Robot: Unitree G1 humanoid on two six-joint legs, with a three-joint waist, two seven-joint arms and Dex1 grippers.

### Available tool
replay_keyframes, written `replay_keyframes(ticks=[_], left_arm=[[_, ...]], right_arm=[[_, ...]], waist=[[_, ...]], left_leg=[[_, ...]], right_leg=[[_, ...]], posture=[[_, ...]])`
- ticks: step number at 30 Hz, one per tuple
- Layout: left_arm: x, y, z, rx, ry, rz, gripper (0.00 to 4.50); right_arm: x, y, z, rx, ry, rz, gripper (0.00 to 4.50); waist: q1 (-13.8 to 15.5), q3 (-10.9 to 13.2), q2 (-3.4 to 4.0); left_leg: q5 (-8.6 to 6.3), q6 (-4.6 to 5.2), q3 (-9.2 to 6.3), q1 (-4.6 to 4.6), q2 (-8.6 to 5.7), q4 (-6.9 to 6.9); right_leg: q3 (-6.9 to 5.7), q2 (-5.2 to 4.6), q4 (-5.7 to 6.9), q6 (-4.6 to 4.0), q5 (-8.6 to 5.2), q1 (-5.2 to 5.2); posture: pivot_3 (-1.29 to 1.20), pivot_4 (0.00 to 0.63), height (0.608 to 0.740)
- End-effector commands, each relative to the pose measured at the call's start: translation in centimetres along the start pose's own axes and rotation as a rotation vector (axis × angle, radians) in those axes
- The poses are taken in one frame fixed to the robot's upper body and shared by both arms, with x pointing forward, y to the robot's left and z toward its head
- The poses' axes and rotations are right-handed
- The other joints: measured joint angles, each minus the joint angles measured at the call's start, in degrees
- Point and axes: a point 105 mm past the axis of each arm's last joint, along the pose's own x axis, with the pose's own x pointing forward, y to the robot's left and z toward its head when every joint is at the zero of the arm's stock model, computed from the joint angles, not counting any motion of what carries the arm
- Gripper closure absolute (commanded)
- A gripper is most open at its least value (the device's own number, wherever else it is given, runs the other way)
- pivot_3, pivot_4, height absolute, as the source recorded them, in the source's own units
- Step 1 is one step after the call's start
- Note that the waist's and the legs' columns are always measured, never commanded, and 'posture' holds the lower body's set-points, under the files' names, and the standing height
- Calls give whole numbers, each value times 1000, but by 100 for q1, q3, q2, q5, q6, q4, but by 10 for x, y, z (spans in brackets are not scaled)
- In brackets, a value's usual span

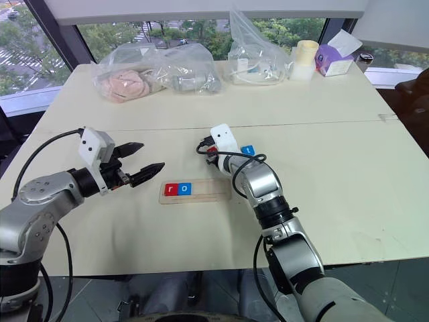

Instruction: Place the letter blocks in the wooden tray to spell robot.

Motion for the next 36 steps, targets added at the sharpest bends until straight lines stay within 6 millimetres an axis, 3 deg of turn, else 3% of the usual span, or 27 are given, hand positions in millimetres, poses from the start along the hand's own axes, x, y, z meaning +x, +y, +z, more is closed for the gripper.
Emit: replay_keyframes(ticks=[1,3,6,11,16,22,29,33,35,36], left_arm=[[-1,-10,11,42,-14,-61,0],[0,-17,10,40,0,-114,0],[3,-30,12,37,-2,-200,0],[11,-59,5,55,54,-376,0],[22,-68,9,85,51,-451,0],[29,-67,3,93,63,-488,0],[34,-65,-4,95,71,-493,0],[36,-61,-7,110,69,-475,0],[37,-61,-7,107,59,-470,0],[37,-61,-7,105,57,-469,0]], right_arm=[[-15,-7,32,-12,-120,-26,3338],[-32,-17,48,3,-178,-62,3338],[-62,-34,46,28,-190,-136,3338],[-112,-51,7,140,-109,-260,3338],[-143,-43,-42,318,23,-344,3338],[-147,-12,-57,397,45,-310,3338],[-140,-3,-69,390,109,-255,3338],[-138,1,-71,423,113,-216,1304],[-138,-10,-74,437,125,-247,264],[-138,-14,-74,433,128,-261,68]], waist=[[0,1,1],[2,3,5],[44,2,3],[55,0,2],[19,1,11],[16,-3,20],[31,-3,20],[29,-3,20],[26,-3,19],[28,-4,19]], left_leg=[[0,0,1,0,0,-1],[0,0,3,-4,1,-4],[0,0,2,-10,1,-7],[0,-1,1,-13,0,-15],[0,0,13,-19,12,-15],[0,0,13,-22,27,-20],[0,-1,14,-28,23,-21],[0,-1,14,-30,23,-21],[0,-1,13,-30,24,-21],[0,-1,13,-30,24,-21]], right_leg=[[1,0,0,0,0,-1],[3,0,0,2,1,-6],[4,0,0,16,9,-12],[3,-5,-14,-5,-4,-7],[8,1,-8,-10,-3,-25],[10,15,-4,-29,-6,-40],[10,10,-9,-28,-6,-41],[10,10,-9,-28,-6,-44],[10,11,-8,-28,-6,-43],[10,11,-8,-28,-6,-43]], posture=[[0,150,740],[0,150,740],[0,150,740],[0,150,740],[0,150,740],[0,150,740],[0,150,740],[0,150,740],[0,150,740],[0,150,740]])
